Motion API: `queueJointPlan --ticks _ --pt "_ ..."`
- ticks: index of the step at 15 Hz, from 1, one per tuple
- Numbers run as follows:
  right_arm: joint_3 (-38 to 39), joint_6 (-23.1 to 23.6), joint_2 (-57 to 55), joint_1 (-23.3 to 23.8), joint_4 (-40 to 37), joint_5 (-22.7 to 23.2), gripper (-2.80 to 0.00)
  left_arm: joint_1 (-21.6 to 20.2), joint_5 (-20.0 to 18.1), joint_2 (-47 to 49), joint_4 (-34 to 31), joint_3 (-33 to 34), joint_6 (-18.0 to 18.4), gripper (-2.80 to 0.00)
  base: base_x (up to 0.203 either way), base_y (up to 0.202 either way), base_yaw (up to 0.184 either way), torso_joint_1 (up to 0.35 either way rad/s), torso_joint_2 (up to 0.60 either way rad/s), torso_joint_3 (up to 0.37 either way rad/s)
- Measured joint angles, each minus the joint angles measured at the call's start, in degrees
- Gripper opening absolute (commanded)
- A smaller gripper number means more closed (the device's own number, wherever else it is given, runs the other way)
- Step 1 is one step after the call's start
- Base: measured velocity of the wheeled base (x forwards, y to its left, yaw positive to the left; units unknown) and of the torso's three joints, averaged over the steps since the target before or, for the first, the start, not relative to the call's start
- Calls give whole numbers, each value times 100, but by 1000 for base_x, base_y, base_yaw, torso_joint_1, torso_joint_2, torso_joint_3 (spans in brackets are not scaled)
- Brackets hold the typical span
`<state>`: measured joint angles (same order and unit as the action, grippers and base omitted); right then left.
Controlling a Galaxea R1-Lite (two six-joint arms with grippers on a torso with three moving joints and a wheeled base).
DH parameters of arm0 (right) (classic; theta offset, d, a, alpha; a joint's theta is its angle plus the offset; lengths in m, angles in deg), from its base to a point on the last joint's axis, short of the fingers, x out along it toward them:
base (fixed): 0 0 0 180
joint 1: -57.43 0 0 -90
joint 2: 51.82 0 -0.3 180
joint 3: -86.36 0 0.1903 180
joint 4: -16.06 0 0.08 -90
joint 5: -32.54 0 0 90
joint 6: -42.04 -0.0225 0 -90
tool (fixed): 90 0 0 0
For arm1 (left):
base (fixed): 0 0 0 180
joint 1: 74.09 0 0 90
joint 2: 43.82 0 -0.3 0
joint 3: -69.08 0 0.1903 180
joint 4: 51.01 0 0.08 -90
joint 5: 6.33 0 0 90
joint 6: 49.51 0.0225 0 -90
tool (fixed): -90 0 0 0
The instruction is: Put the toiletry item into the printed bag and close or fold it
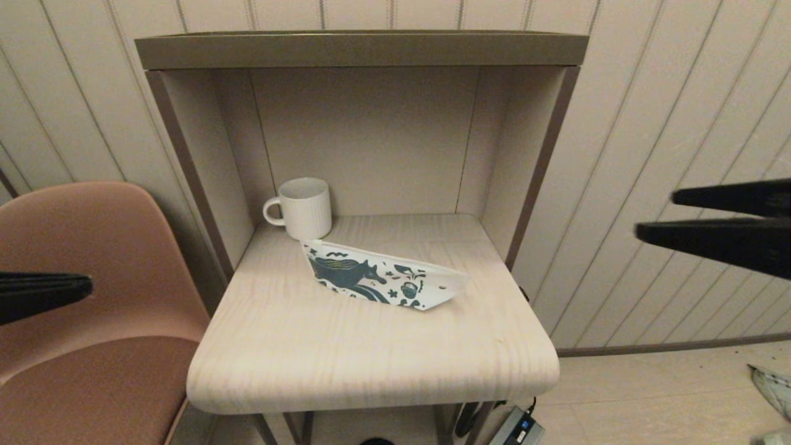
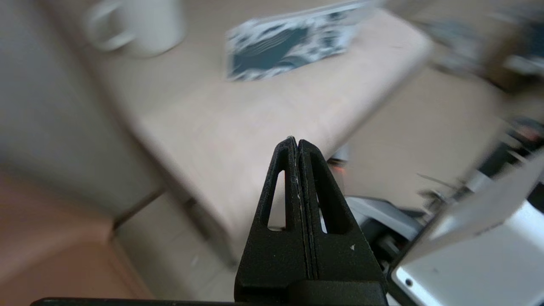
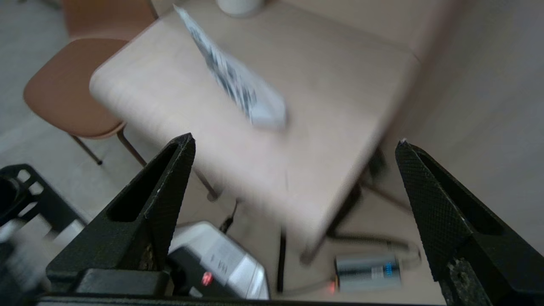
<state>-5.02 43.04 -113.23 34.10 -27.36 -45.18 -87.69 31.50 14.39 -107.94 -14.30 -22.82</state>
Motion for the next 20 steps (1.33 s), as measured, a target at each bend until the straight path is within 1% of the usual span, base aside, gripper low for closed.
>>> queueJointPlan --ticks 2,4,5,6,7,9,10,13,14,15,18,20 --pt "153 -263 927 154 -736 -260 0 -154 539 -971 -21 339 -626 -280 0 0 0 0 0 0" --pt "302 -521 1828 674 -1469 -451 0 -231 822 -1938 -136 615 -1164 -280 0 0 0 0 0 0" --pt "378 -588 2225 928 -1799 -500 0 -252 898 -2351 -308 683 -1322 -280 0 0 0 0 0 0" --pt "451 -627 2619 1156 -2116 -527 0 -234 956 -2753 -601 713 -1431 -280 0 0 0 0 0 0" --pt "515 -657 2967 1343 -2420 -542 0 -103 988 -3088 -970 715 -1487 -280 0 0 0 0 0 0" --pt "720 -693 3485 1535 -2852 -552 0 299 1046 -3588 -1699 659 -1545 -280 0 0 0 0 0 0" --pt "877 -690 3683 1600 -2882 -534 0 398 1116 -3789 -1935 659 -1561 -280 0 0 0 0 0 0" --pt "1247 -678 4122 1800 -2850 -460 0 490 1546 -4111 -2036 759 -1639 -280 0 0 0 0 0 0" --pt "1299 -678 4213 1819 -2854 -454 -58 496 1566 -4158 -2108 770 -1590 -280 0 0 0 0 0 0" --pt "1326 -681 4266 1821 -2860 -457 -280 498 1542 -4187 -2150 770 -1510 -280 0 0 0 0 0 0" --pt "1362 -692 4295 1848 -2861 -455 -280 503 1317 -4203 -1969 801 -1465 -280 0 0 0 0 0 0" --pt "1380 -706 4265 1852 -2881 -448 -280 650 1275 -4089 -1928 809 -1502 -280 0 0 0 0 0 0"
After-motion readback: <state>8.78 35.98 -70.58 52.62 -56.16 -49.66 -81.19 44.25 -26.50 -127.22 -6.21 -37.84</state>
